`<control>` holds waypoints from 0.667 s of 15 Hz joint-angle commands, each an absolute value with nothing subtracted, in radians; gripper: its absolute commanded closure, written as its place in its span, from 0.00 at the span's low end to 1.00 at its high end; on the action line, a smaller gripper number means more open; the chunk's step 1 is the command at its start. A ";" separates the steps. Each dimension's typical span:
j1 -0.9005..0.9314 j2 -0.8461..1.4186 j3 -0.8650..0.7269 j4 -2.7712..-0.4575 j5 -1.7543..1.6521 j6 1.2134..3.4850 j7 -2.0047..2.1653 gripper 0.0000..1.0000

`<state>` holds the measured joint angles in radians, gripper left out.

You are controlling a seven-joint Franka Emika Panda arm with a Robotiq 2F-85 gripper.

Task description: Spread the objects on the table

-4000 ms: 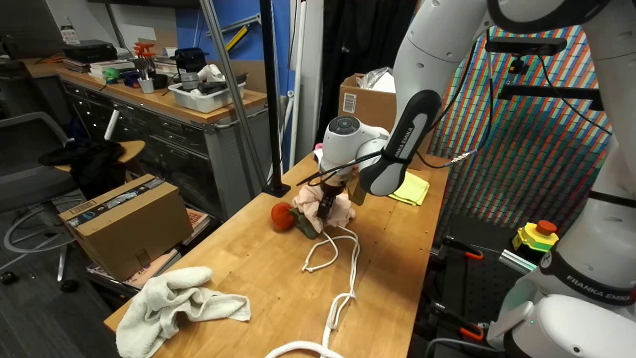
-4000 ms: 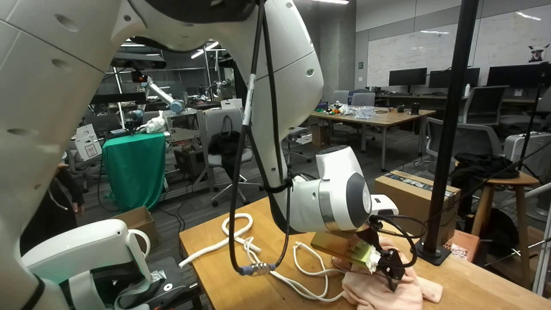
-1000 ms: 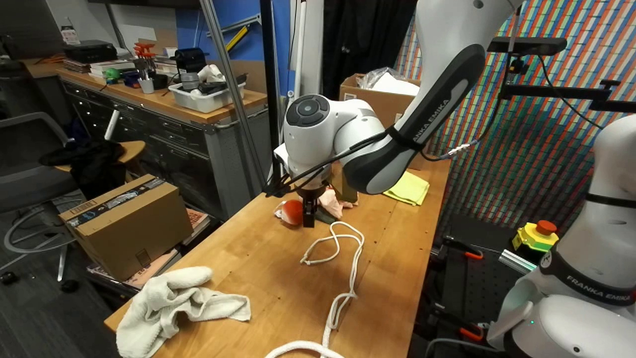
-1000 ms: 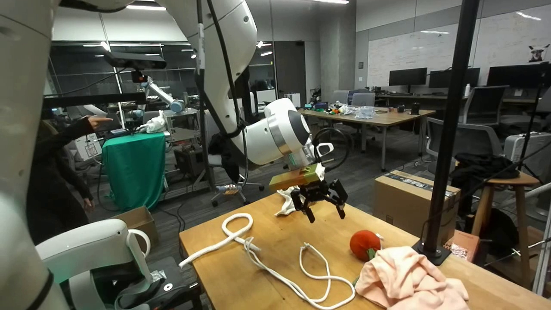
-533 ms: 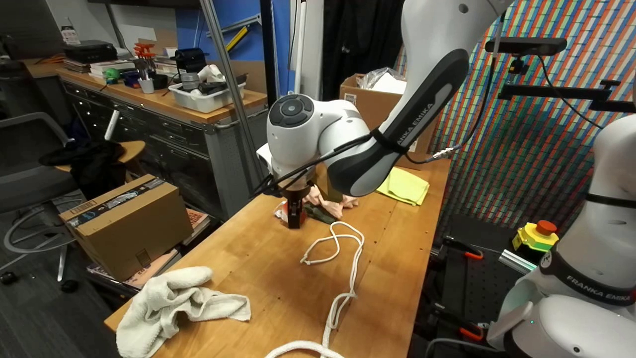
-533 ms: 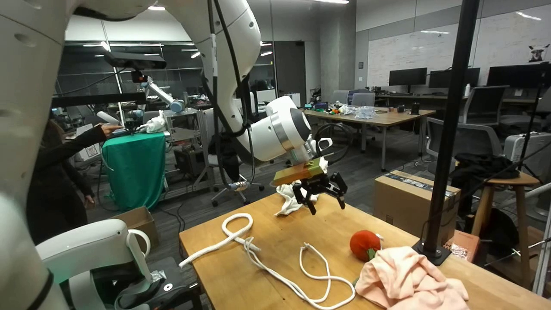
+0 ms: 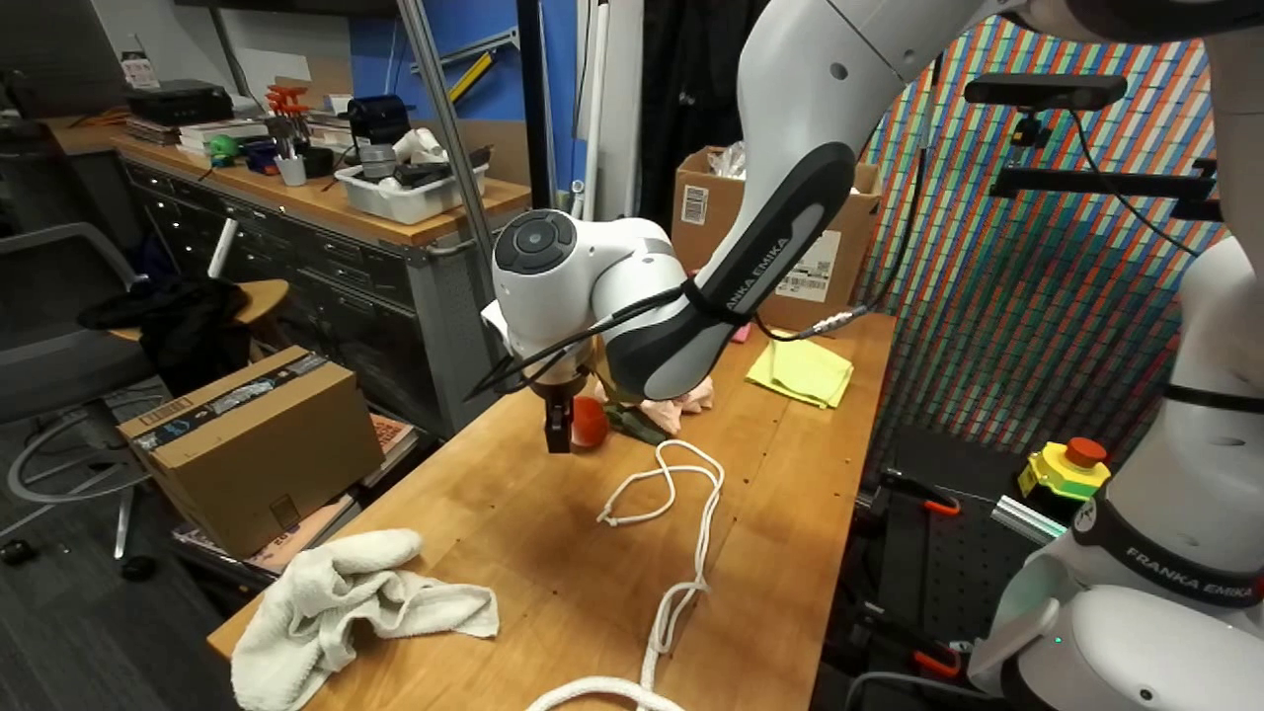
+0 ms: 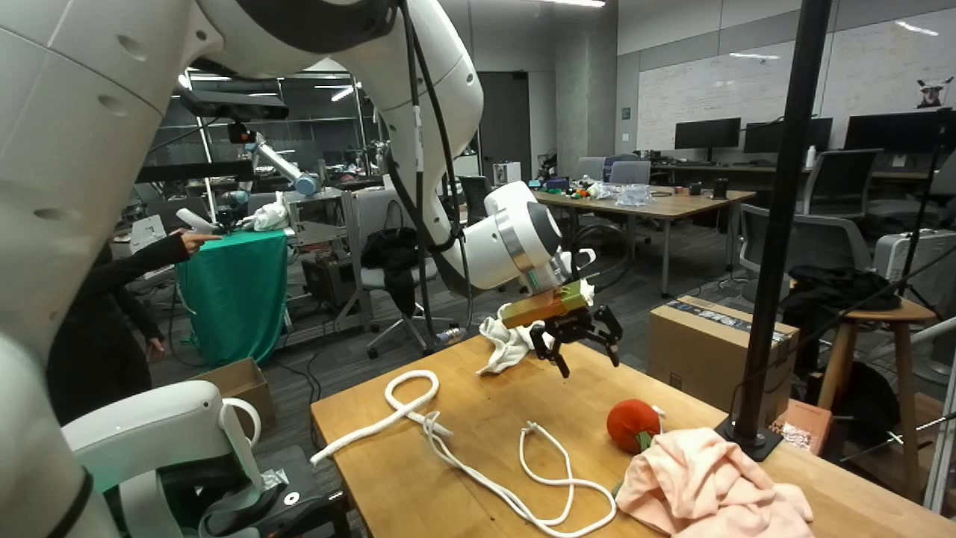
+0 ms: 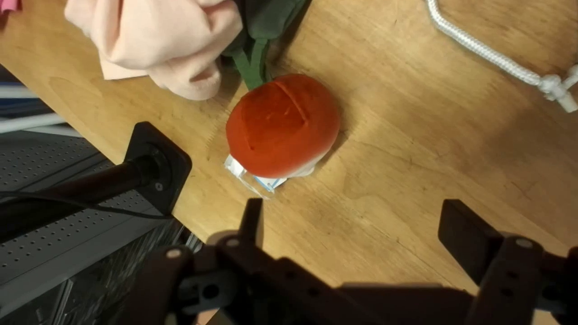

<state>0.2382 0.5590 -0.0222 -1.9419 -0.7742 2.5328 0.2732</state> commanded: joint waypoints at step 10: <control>0.213 0.735 -0.056 -1.728 -0.742 2.433 0.184 0.00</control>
